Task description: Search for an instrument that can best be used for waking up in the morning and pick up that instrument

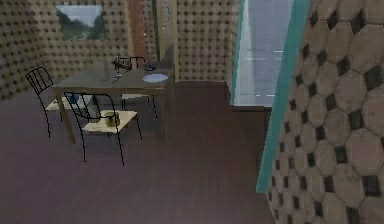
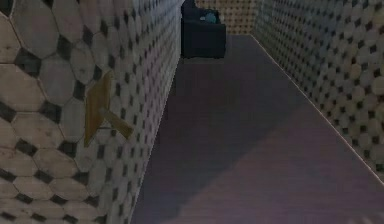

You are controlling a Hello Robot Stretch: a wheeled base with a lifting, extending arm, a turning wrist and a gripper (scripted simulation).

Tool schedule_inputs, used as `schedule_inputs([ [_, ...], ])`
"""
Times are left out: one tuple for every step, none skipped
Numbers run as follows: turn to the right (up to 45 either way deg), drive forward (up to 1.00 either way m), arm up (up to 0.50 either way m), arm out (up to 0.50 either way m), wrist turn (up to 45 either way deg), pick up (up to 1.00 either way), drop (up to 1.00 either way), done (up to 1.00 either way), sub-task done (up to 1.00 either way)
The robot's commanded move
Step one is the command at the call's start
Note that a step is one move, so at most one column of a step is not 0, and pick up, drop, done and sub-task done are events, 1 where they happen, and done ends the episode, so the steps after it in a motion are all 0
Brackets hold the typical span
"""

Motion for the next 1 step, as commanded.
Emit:
schedule_inputs([
  [0.0,0.15,0.0,0.0,0.0,0.0,0.0,0.0,0.0],
])
